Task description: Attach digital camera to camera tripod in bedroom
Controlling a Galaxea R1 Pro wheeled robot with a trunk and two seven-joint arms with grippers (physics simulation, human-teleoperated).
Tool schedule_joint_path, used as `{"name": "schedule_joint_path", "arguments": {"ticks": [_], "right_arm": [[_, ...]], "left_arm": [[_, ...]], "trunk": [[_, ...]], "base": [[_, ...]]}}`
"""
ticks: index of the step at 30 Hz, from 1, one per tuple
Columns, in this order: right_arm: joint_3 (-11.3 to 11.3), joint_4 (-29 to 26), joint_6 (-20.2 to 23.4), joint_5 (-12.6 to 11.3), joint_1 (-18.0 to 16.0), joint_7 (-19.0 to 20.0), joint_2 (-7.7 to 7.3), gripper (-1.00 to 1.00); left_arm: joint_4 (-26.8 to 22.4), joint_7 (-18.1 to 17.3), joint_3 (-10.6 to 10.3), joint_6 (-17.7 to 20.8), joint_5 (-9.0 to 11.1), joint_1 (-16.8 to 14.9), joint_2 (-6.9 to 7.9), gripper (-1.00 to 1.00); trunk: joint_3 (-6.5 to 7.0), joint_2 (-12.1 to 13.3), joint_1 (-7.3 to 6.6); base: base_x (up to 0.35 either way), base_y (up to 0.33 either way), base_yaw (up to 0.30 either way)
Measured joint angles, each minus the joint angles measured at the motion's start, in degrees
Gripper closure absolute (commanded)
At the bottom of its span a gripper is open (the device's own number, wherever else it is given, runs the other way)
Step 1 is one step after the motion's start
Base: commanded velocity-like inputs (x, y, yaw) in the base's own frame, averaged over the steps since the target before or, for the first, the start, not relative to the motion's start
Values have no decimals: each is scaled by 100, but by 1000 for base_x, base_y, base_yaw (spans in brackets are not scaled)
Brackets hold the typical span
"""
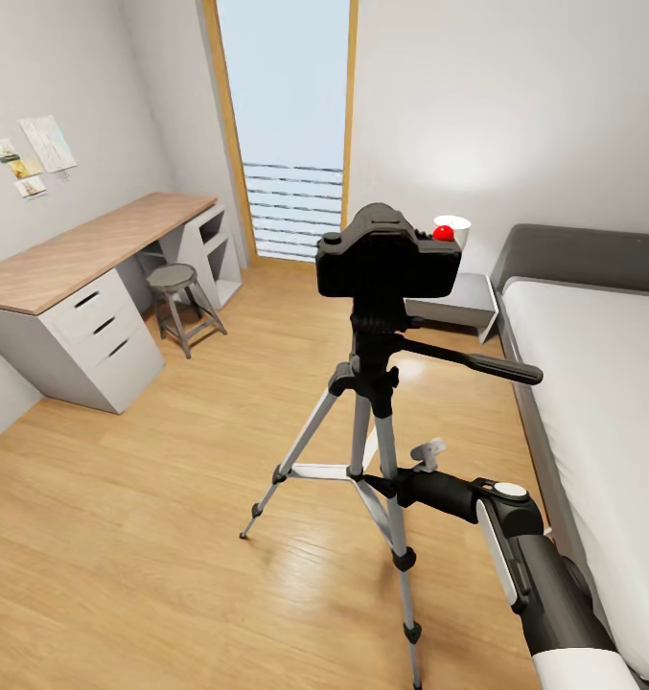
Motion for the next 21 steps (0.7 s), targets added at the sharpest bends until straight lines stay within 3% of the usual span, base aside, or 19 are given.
{"name": "schedule_joint_path", "arguments": {"ticks": [4,5,7,11,14,15,16,21], "right_arm": [[3,-3,0,2,0,0,0,100],[5,-4,0,2,0,0,0,100],[7,-5,-1,3,0,0,0,100],[8,-6,-1,3,0,1,0,100],[9,-6,-1,3,0,1,0,100],[9,-6,-1,3,0,1,0,-100],[7,74,-45,280,2,-10,1,-100],[3,78,-52,298,2,-6,-28,-100]], "left_arm": [[1,281,2,-12,366,92,-50,-100],[1,360,2,-26,572,117,-60,-100],[0,412,0,-38,763,136,-61,-100],[0,474,-4,-82,1065,157,-90,-100],[0,491,-6,-143,1156,162,-143,-100],[0,496,-4,-159,1175,163,-162,-100],[0,499,-4,-174,1189,163,-181,-100],[0,504,-4,-242,1241,166,-306,-100]], "trunk": [[0,0,0],[0,0,0],[0,0,0],[0,0,0],[0,0,0],[0,0,0],[-1,3,2],[-1,2,2]], "base": [[0,0,0],[0,0,0],[0,0,0],[0,0,0],[0,0,0],[0,0,0],[0,0,0],[0,0,0]]}}
